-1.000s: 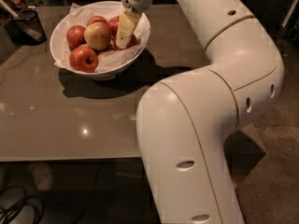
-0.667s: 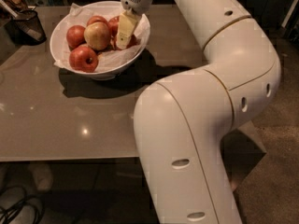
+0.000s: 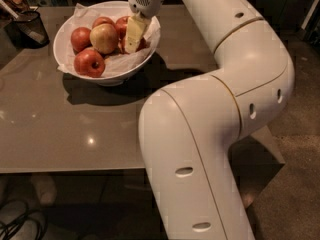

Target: Pick apple from white bowl

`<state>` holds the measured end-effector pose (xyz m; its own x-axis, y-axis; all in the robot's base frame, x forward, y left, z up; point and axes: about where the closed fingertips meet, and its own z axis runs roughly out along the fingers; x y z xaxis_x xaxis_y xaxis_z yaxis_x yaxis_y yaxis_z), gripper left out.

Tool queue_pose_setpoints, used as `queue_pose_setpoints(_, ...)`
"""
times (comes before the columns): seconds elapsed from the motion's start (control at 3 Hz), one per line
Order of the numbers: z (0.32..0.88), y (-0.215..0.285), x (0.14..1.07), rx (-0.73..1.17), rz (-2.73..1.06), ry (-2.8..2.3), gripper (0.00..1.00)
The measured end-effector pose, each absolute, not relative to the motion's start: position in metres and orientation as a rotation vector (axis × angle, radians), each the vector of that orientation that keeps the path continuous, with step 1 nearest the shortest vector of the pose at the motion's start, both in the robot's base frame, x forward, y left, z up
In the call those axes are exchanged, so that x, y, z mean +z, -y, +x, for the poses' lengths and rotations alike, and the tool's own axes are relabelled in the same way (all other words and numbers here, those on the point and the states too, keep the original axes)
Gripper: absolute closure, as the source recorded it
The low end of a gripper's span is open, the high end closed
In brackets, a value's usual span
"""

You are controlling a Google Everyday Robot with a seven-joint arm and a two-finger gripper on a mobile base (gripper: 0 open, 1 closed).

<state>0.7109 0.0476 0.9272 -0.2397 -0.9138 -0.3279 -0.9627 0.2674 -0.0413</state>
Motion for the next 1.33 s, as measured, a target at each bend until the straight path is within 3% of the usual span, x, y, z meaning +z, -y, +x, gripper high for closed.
queue_pose_setpoints(1.33,0.716,-0.05,0.907,0.264,-1.738,-2.293,0.31)
